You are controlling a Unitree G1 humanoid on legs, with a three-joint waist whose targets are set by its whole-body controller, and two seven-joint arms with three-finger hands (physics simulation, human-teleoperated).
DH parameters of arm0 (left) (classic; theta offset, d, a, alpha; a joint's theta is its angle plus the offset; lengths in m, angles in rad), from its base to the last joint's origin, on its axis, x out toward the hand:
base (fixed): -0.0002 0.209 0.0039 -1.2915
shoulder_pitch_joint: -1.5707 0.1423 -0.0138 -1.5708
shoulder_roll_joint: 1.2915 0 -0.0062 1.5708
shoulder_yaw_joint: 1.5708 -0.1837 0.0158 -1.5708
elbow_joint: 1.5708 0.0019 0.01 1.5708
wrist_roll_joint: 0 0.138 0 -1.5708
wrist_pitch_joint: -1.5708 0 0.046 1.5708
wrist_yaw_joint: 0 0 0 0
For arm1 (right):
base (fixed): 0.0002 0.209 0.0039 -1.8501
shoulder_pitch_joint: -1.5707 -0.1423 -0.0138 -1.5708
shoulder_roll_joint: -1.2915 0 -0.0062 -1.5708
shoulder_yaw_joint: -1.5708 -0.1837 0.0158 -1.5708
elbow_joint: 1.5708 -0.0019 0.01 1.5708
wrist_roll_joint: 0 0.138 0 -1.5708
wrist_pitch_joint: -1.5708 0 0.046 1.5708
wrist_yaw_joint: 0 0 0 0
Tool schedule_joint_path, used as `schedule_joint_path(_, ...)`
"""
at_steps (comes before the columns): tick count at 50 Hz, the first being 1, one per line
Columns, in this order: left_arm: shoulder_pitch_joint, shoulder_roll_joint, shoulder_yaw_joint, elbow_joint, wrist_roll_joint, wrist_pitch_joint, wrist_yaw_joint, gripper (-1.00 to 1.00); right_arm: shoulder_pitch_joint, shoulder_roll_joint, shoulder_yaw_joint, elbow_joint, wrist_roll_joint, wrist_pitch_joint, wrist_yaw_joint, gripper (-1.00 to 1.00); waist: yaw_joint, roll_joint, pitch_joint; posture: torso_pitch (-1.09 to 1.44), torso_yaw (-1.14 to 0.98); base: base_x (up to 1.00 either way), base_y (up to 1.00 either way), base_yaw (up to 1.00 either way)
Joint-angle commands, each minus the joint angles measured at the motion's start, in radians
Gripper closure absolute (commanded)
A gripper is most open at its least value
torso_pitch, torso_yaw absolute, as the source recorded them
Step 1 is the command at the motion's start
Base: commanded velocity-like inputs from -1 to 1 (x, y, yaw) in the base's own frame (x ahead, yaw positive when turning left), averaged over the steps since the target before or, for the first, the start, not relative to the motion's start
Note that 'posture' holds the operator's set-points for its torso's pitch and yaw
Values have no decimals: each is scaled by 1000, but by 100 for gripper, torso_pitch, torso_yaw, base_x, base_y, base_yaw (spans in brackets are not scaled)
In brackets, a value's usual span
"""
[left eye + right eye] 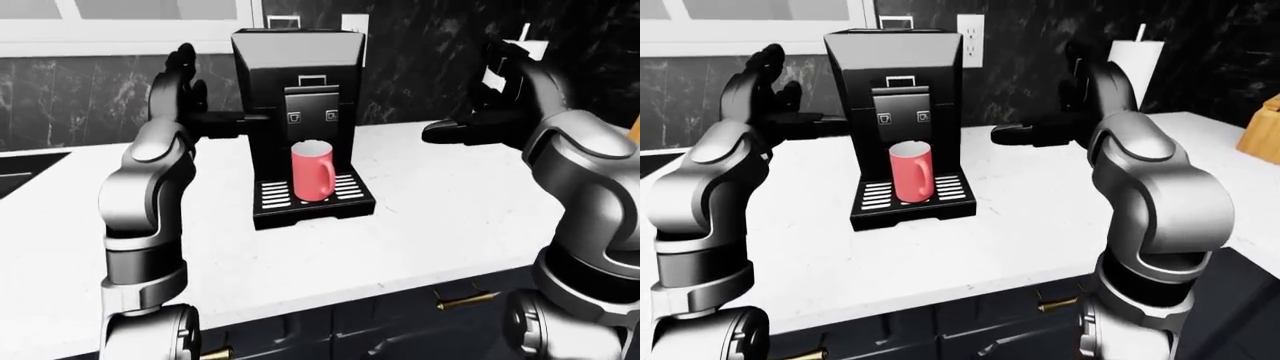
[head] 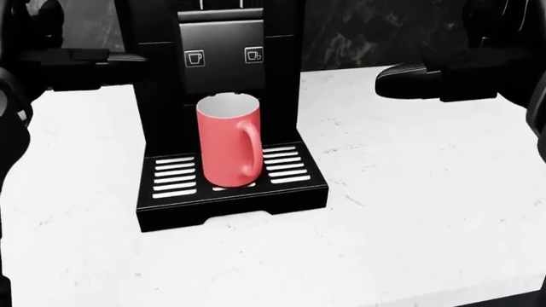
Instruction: Press the button on the coffee machine to serve coffee.
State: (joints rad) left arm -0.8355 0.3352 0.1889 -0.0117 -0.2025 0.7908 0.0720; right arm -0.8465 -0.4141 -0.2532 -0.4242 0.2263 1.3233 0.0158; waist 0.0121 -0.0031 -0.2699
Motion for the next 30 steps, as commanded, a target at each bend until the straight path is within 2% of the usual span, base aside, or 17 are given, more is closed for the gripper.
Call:
schedule_joint_path(1, -34, 9, 4, -29, 1, -26, -2, -100, -35, -9, -7, -19, -2, -22, -5, -100, 0, 0, -12, -40, 0, 0, 0, 0)
schedule_joint_path(15, -5, 3, 14, -157, -47, 72, -19, -100, -19, 0, -2, -8, -3, -48, -8, -100, -2, 3, -13, -40, 0, 0, 0, 0)
schedule_joint_path(30, 62, 32, 55, -425, -221, 263, -78, -100, -19, 5, -3, -17, 2, -41, -16, -100, 0, 8, -8, -40, 0, 0, 0, 0)
